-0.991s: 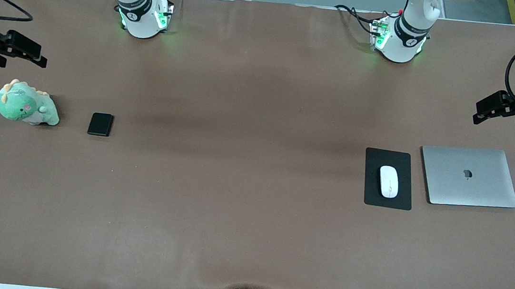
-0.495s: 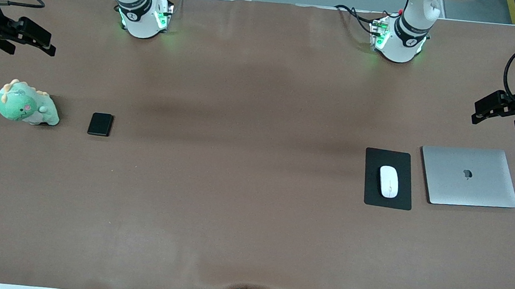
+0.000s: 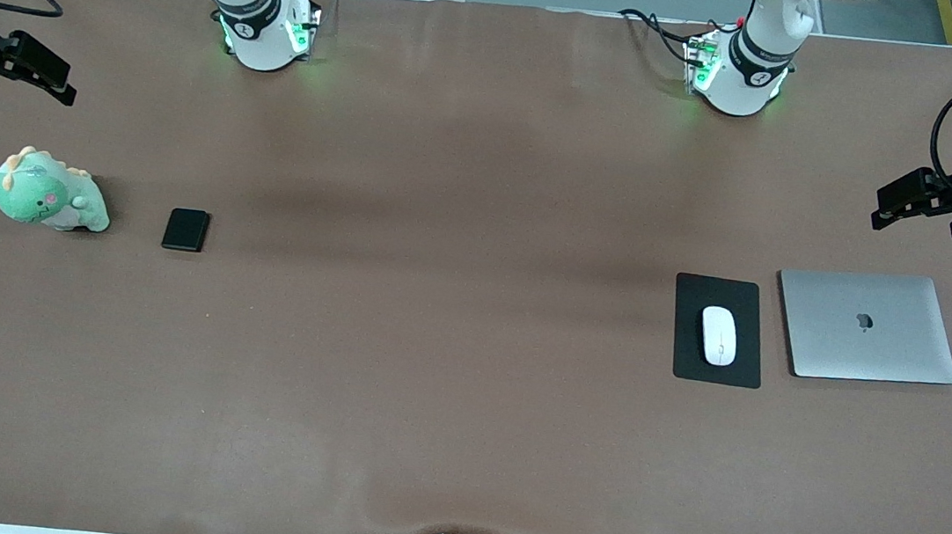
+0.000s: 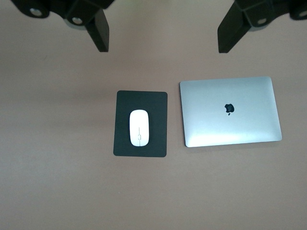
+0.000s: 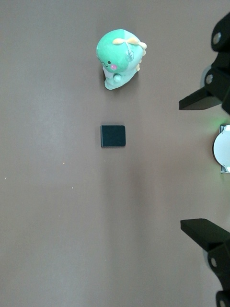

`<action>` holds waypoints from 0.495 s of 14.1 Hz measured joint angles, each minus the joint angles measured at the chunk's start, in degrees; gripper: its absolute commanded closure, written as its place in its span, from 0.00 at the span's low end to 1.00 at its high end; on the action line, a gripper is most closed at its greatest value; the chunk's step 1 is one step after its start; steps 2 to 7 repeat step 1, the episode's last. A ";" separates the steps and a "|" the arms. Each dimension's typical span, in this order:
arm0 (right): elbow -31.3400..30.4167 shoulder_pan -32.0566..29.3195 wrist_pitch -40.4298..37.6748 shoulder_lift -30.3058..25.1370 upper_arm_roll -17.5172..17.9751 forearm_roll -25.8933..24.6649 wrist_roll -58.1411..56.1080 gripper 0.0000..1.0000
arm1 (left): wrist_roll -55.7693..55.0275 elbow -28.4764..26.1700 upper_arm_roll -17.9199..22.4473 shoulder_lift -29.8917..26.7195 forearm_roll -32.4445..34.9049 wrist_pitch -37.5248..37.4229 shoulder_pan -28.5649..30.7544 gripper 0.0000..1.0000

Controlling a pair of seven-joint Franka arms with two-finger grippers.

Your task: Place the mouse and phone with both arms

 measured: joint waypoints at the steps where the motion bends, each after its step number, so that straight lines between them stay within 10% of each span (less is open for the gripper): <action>1: -0.01 0.00 0.00 0.00 0.00 -0.14 0.00 0.00 | 0.00 0.00 0.00 0.02 0.00 0.00 0.00 0.00; 7: -0.01 0.00 0.00 0.00 0.00 -0.14 0.00 0.00 | 0.00 0.00 0.00 0.02 0.00 0.00 0.00 0.00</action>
